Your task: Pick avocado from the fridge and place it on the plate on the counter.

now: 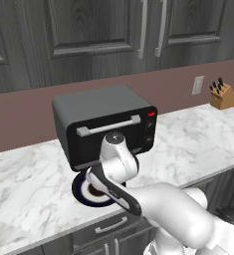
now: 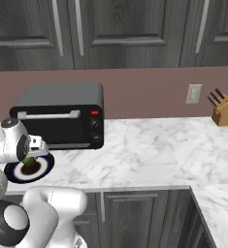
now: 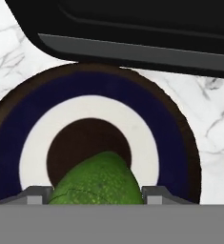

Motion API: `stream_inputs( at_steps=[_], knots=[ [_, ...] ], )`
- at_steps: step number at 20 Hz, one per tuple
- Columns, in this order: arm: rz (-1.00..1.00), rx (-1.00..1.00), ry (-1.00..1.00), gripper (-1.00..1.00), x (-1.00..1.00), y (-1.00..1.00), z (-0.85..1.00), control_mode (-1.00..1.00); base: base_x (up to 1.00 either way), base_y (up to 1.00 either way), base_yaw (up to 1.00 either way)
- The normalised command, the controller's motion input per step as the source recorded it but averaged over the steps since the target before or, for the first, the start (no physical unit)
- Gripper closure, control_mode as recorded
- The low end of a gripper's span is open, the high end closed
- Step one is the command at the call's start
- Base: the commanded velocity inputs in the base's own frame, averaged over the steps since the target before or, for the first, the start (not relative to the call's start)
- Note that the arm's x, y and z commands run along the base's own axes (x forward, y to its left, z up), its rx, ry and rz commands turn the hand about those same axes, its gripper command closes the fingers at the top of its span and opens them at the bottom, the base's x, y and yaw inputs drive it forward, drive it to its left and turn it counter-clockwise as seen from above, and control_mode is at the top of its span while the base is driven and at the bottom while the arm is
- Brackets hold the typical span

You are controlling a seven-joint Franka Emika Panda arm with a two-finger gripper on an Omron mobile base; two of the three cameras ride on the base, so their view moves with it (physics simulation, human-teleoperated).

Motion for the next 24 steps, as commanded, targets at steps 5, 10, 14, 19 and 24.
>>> stream_inputs(
  at_steps=[5,10,14,19,24],
  knots=[
    [0.00,-0.03,0.00,1.00,0.29,0.15,-0.30,-1.00,0.00,0.00,0.00],
    [0.00,-0.02,0.00,-1.00,0.37,0.24,-0.14,-1.00,0.00,0.00,0.00],
    [0.00,0.00,0.00,-1.00,0.29,0.02,-0.02,-1.00,0.00,0.00,0.00],
    [0.00,0.00,0.00,-1.00,0.02,0.00,0.00,-1.00,0.00,0.00,0.00],
    [0.00,0.00,-0.01,-1.00,-0.35,0.00,0.12,-1.00,0.00,0.00,0.00]
  ],
)
